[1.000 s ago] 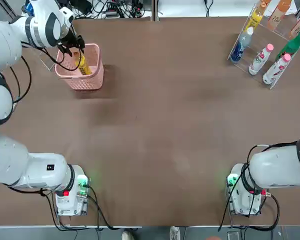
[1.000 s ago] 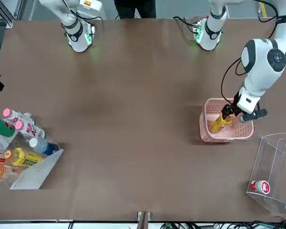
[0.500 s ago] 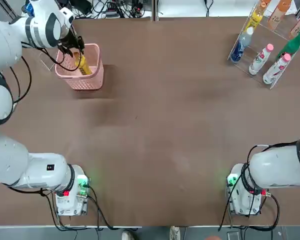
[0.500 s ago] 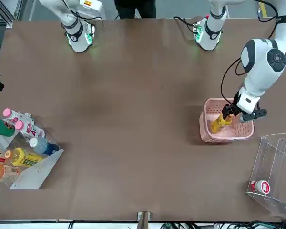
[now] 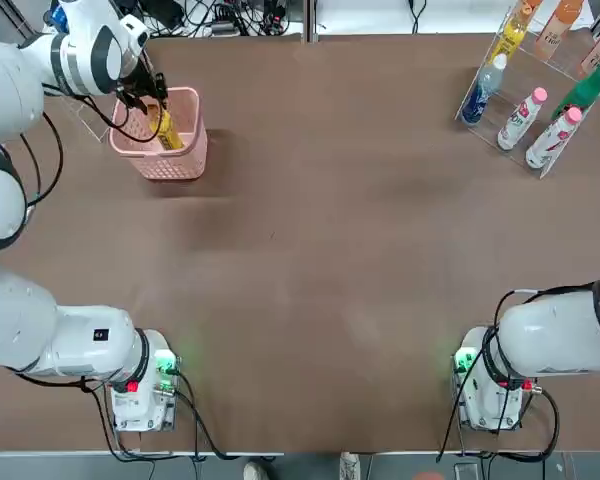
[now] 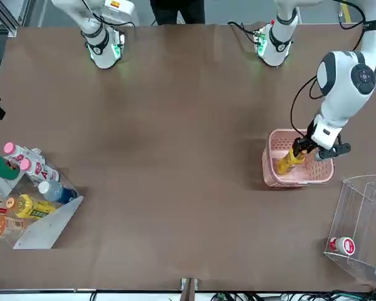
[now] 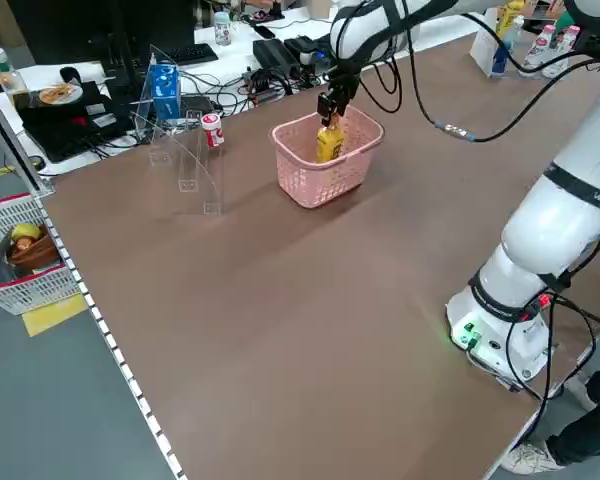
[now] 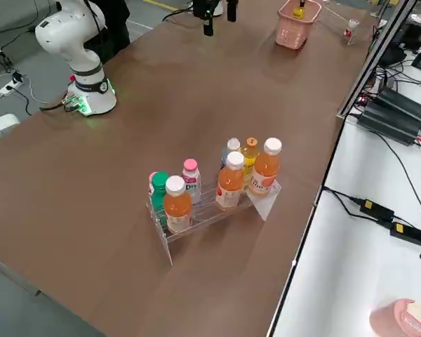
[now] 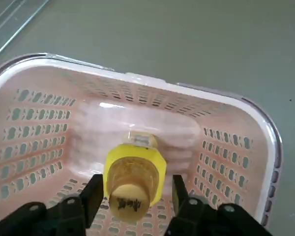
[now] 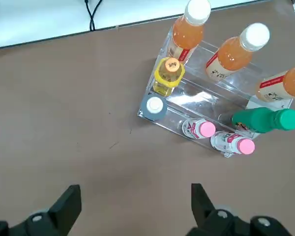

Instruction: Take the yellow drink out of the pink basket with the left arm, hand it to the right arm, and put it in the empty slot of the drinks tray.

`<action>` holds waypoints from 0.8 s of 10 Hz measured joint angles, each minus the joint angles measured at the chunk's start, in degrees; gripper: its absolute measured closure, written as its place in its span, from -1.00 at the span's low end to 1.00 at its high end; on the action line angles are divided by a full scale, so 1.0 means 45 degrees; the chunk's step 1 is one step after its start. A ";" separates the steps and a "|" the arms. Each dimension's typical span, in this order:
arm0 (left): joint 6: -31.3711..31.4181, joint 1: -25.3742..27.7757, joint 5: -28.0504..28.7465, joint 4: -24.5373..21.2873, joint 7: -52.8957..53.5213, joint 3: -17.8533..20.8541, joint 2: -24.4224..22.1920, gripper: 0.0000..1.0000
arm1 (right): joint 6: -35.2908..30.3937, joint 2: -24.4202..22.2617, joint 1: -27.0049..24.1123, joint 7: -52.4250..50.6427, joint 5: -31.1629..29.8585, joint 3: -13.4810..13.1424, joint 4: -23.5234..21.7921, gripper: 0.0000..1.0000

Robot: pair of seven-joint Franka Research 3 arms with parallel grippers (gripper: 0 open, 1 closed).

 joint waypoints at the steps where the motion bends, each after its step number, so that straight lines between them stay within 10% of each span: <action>1: 0.0000 0.0000 0.0000 0.0000 0.0000 0.0000 0.0000 -0.18 | 0.0000 0.0000 0.0000 0.0000 0.0000 0.0000 0.0000 -0.97; 8: 0.0000 0.0010 0.0007 0.0000 0.0004 0.0019 0.0000 0.24 | 0.0000 0.0000 -0.0001 0.0000 0.0000 -0.0006 0.0000 -0.97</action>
